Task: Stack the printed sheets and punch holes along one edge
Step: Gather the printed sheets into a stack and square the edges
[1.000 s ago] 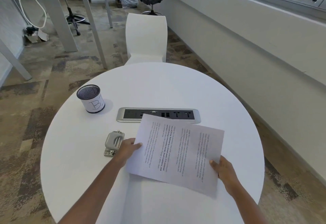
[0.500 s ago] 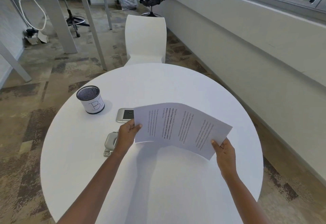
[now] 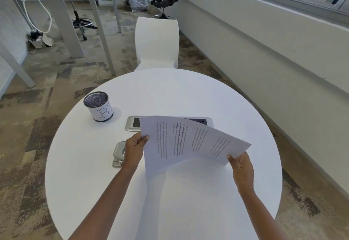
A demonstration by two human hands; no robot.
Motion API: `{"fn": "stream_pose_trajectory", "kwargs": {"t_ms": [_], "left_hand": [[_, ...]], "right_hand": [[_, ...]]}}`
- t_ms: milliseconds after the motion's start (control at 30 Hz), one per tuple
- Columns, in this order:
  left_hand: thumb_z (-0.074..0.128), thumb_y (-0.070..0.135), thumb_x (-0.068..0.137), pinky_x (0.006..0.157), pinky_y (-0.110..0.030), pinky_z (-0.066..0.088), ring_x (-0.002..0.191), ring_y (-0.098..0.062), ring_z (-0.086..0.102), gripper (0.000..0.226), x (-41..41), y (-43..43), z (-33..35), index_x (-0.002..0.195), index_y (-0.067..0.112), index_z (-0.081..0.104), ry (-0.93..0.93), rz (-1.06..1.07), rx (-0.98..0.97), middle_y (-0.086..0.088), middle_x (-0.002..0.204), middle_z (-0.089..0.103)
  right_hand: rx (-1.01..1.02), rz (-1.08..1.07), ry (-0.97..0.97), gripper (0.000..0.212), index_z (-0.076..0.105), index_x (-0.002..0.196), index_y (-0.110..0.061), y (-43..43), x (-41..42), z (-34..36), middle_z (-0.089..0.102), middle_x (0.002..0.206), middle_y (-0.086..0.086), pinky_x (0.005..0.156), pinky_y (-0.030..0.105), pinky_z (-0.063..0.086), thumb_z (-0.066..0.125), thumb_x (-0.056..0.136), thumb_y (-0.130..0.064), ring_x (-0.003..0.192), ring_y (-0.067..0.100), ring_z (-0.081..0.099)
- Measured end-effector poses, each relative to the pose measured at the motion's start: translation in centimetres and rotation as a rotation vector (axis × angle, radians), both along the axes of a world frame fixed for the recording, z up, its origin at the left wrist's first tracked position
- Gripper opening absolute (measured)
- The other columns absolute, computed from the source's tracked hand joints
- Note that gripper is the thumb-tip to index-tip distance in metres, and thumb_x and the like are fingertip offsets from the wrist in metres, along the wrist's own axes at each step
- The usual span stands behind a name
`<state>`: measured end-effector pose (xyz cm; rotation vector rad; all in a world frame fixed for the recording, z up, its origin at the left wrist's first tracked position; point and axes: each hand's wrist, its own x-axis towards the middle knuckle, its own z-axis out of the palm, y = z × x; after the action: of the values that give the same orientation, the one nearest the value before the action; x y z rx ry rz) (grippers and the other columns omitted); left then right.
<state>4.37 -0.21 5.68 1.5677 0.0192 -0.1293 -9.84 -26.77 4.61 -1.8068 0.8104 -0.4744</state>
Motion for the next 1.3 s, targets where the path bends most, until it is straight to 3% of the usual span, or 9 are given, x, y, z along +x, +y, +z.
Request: {"fn": "stream_pose_trajectory", "kwargs": {"t_ms": [167, 300, 433, 533, 667, 833, 933, 1167, 1300], "left_hand": [[0.047, -0.004, 0.091, 0.052, -0.009, 0.053, 0.056, 0.003, 0.065, 0.028, -0.5, -0.9, 0.1, 0.115, 0.001, 0.06, 0.165, 0.114, -0.144, 0.01, 0.073, 0.071], [0.044, -0.004, 0.093, 0.046, -0.01, 0.051, 0.07, -0.013, 0.056, 0.031, -1.8, -2.2, -0.5, 0.123, -0.007, 0.051, 0.347, 0.206, -0.271, -0.007, 0.093, 0.061], [0.043, -0.005, 0.094, 0.043, -0.012, 0.051, 0.096, -0.026, 0.052, 0.033, -3.7, -3.5, -1.4, 0.126, -0.006, 0.049, 0.496, 0.303, -0.375, -0.012, 0.11, 0.053], [0.043, -0.005, 0.094, 0.042, -0.014, 0.051, 0.096, -0.026, 0.051, 0.032, -5.1, -4.1, -1.9, 0.125, -0.006, 0.049, 0.551, 0.331, -0.402, -0.013, 0.11, 0.053], [0.043, -0.006, 0.094, 0.048, -0.019, 0.055, 0.096, -0.026, 0.053, 0.03, -7.1, -4.5, -2.6, 0.123, -0.008, 0.05, 0.609, 0.307, -0.415, -0.012, 0.101, 0.058], [0.044, -0.007, 0.092, 0.059, -0.028, 0.054, 0.075, -0.019, 0.057, 0.03, -8.5, -4.0, -2.9, 0.122, -0.005, 0.051, 0.669, 0.22, -0.435, -0.007, 0.085, 0.061], [0.045, -0.006, 0.092, 0.044, -0.019, 0.055, 0.073, -0.02, 0.057, 0.023, -8.0, -2.5, -3.5, 0.114, -0.007, 0.054, 0.697, 0.228, -0.41, -0.013, 0.095, 0.062], [0.047, -0.004, 0.091, 0.053, -0.024, 0.048, 0.059, -0.016, 0.064, 0.029, -5.8, 0.0, -4.2, 0.119, -0.007, 0.051, 0.719, 0.062, -0.157, -0.006, 0.072, 0.069], [0.048, -0.003, 0.091, 0.041, -0.018, 0.05, 0.045, -0.01, 0.064, 0.025, -5.4, -0.9, -4.5, 0.113, -0.008, 0.058, 0.684, -0.089, 0.018, -0.008, 0.073, 0.064]], "right_hand": [[0.125, -0.157, 0.1, 0.062, 0.029, 0.14, -0.008, 1.4, -0.7, -1.4, 0.037, 0.144, 0.018, 0.107, 0.041, 0.032, 0.059, 0.087, -0.02, 0.13, 0.031, 0.04], [0.369, -0.168, 0.162, 0.068, 0.022, 0.142, -0.003, 4.4, -0.8, -2.1, 0.032, 0.146, 0.02, 0.111, 0.042, 0.03, 0.057, 0.089, -0.024, 0.132, 0.031, 0.038], [0.822, -0.088, 0.085, 0.039, 0.044, 0.122, -0.007, 6.9, -0.6, -1.9, 0.048, 0.122, 0.017, 0.097, 0.041, 0.043, 0.052, 0.09, -0.029, 0.112, 0.031, 0.052], [0.938, 0.02, 0.022, 0.029, 0.053, 0.112, -0.008, 7.8, -0.3, -1.4, 0.062, 0.11, 0.014, 0.086, 0.037, 0.049, 0.048, 0.093, -0.029, 0.098, 0.028, 0.062], [0.861, 0.008, 0.016, 0.019, 0.055, 0.111, -0.01, 8.1, 0.2, -1.3, 0.066, 0.102, 0.007, 0.074, 0.032, 0.053, 0.047, 0.094, -0.013, 0.092, 0.024, 0.064], [0.735, -0.017, 0.088, 0.025, 0.054, 0.113, -0.013, 7.1, -0.1, -1.5, 0.062, 0.107, 0.011, 0.084, 0.04, 0.049, 0.046, 0.092, -0.001, 0.095, 0.029, 0.059], [0.681, 0.008, 0.137, 0.026, 0.055, 0.112, -0.014, 5.9, -0.8, -1.5, 0.064, 0.108, 0.011, 0.084, 0.041, 0.051, 0.047, 0.091, 0.0, 0.1, 0.032, 0.061], [0.609, 0.16, 0.392, 0.024, 0.057, 0.111, -0.003, 2.4, -2.6, -1.8, 0.066, 0.102, 0.016, 0.058, 0.029, 0.054, 0.046, 0.09, 0.003, 0.081, 0.026, 0.064], [0.503, 0.231, 0.482, 0.025, 0.06, 0.108, -0.002, 1.8, -2.4, -1.9, 0.068, 0.103, 0.019, 0.069, 0.035, 0.055, 0.047, 0.088, 0.004, 0.084, 0.029, 0.065]]}}
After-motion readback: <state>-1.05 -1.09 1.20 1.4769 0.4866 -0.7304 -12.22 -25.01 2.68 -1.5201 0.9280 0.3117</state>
